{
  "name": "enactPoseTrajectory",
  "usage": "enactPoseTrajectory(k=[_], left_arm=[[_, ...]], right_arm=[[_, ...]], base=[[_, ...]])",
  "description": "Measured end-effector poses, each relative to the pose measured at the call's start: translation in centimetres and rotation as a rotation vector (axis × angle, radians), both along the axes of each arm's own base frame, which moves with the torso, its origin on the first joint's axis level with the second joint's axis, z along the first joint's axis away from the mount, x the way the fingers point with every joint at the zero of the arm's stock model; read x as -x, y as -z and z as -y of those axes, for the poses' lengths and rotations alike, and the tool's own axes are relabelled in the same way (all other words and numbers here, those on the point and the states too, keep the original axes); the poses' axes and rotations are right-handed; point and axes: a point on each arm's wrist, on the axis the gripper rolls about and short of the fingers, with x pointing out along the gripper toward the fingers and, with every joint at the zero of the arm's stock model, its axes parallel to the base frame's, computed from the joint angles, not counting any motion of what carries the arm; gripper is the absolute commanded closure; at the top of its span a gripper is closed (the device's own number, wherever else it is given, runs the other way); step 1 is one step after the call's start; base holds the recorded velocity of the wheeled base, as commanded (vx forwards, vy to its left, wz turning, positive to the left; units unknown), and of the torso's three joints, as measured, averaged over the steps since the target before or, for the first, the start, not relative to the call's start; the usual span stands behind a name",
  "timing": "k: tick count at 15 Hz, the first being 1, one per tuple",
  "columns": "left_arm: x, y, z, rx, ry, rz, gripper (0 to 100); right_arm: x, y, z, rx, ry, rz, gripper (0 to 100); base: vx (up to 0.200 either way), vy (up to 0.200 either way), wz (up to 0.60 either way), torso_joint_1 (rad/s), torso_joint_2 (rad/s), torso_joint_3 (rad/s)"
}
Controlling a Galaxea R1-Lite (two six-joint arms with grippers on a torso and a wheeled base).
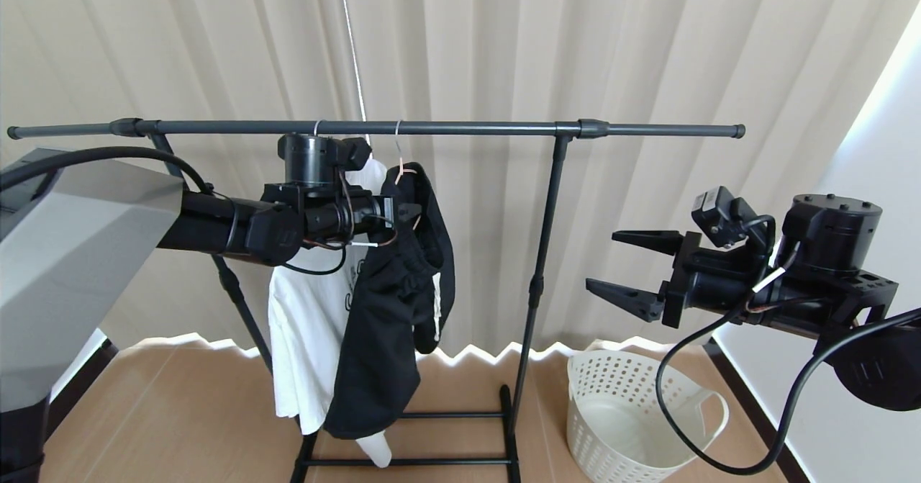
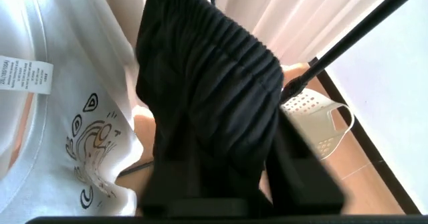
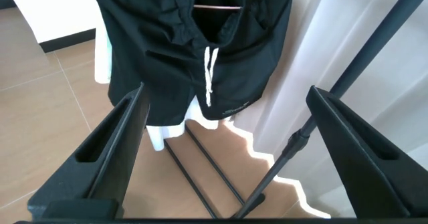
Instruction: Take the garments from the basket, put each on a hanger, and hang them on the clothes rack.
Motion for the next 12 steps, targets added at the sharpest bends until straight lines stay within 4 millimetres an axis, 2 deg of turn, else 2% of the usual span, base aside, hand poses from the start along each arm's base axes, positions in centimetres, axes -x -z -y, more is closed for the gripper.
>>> enactPoseTrajectory(k=[5,7,10,12], left_arm=[[3.8,-3.1,-1.1,0.003,0.001,0.023,0],[6.1,-4.9,-2.1,0.0,-0.003,0.048,0],[10.4,-7.2,-3.8,-0.013,-0.009,0.087,0],[13.9,-7.8,-4.9,-0.034,-0.007,0.097,0]], right_arm=[[0.0,-0.7,0.1,-0.006,0.01,0.021,0],[-0.2,-0.9,0.1,-0.006,0.034,0.029,0],[0.0,-1.6,0.1,-0.043,0.05,0.011,0],[1.0,-3.6,0.3,-0.101,0.095,0.013,0]], base=[[0.0,0.0,0.0,0.0,0.0,0.0],[0.0,0.0,0.0,0.0,0.0,0.0],[0.0,0.0,0.0,0.0,0.0,0.0],[0.0,0.0,0.0,0.0,0.0,0.0]])
